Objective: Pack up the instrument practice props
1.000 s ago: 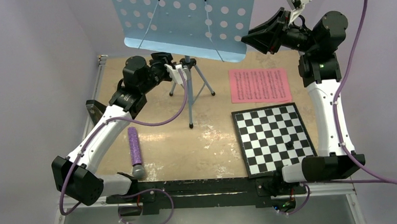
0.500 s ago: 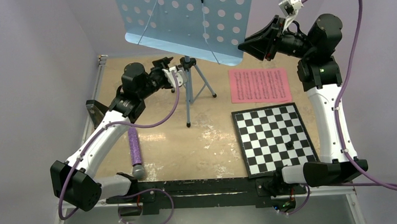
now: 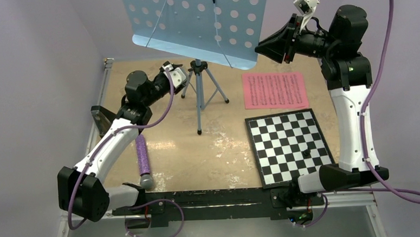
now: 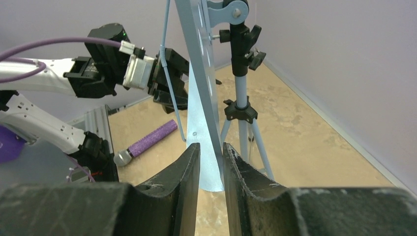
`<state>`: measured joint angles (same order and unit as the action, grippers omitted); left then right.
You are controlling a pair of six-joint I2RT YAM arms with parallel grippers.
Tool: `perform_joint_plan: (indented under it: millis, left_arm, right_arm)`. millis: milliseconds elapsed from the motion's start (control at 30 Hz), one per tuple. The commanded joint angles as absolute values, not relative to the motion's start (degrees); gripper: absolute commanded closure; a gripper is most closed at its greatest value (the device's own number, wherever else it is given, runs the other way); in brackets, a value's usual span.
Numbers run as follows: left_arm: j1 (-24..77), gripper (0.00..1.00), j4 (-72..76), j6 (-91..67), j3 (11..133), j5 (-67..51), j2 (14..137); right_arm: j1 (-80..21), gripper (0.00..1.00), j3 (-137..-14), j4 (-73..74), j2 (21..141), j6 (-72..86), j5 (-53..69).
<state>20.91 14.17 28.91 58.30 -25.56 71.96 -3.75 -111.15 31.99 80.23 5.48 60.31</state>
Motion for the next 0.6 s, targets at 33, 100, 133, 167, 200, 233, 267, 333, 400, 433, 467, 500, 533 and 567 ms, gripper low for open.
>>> perform_joint_plan:
  millis: [33, 100, 133, 167, 200, 233, 267, 333, 400, 433, 467, 500, 533, 567]
  left_arm:
    - [19.5, 0.51, 17.6, 23.2, 61.4, -33.2, 74.2]
    - [19.4, 0.53, 17.3, 23.5, 61.9, -34.0, 74.8]
    - [19.4, 0.55, 17.2, 23.6, 62.2, -34.3, 75.2]
    - [19.3, 0.56, 17.1, 23.4, 62.7, -34.6, 75.6]
    - [19.2, 0.57, 17.0, 23.3, 63.2, -34.8, 76.0]
    - [19.2, 0.58, 16.9, 23.3, 63.6, -35.0, 76.4]
    - [19.1, 0.59, 17.0, 23.3, 63.9, -35.0, 76.7]
    - [19.1, 0.62, 16.9, 23.1, 64.4, -35.3, 77.6]
    - [19.0, 0.68, 16.6, 23.0, 65.0, -35.4, 78.2]
    - [19.0, 0.69, 16.5, 22.8, 65.4, -35.5, 78.6]
    - [19.0, 0.70, 16.3, 22.7, 65.6, -35.5, 78.8]
    - [19.0, 0.70, 16.2, 22.7, 65.8, -35.5, 79.1]
    - [19.0, 0.71, 16.2, 22.8, 65.9, -35.4, 79.3]
    - [18.9, 0.71, 16.1, 22.7, 66.1, -35.3, 79.5]
  right_arm:
    - [-4.1, 0.70, -113.9, 36.7, 80.3, 2.4, 59.0]
    - [-4.0, 0.70, -113.8, 36.5, 80.2, 2.7, 58.9]
    - [-4.1, 0.69, -113.6, 36.5, 80.2, 2.7, 58.8]
    - [-4.1, 0.69, -113.5, 36.6, 80.1, 2.6, 58.7]
    - [-4.1, 0.69, -113.3, 36.7, 80.0, 2.4, 58.7]
    - [-4.1, 0.69, -113.0, 36.8, 79.9, 2.3, 58.7]
    - [-4.1, 0.69, -112.8, 36.9, 79.8, 2.2, 58.8]
    - [-4.1, 0.69, -112.4, 36.9, 79.6, 2.2, 58.9]
    - [-4.1, 0.69, -112.3, 36.8, 79.6, 2.2, 58.9]
    - [-4.1, 0.69, -112.3, 36.7, 79.7, 2.2, 58.9]
    - [-4.1, 0.68, -112.3, 36.7, 79.7, 2.3, 58.9]
    - [-4.1, 0.68, -112.3, 36.6, 79.8, 2.3, 58.8]
    - [-4.1, 0.68, -112.4, 36.5, 79.9, 2.3, 58.8]
    - [-4.1, 0.68, -112.5, 36.6, 79.9, 2.3, 58.8]
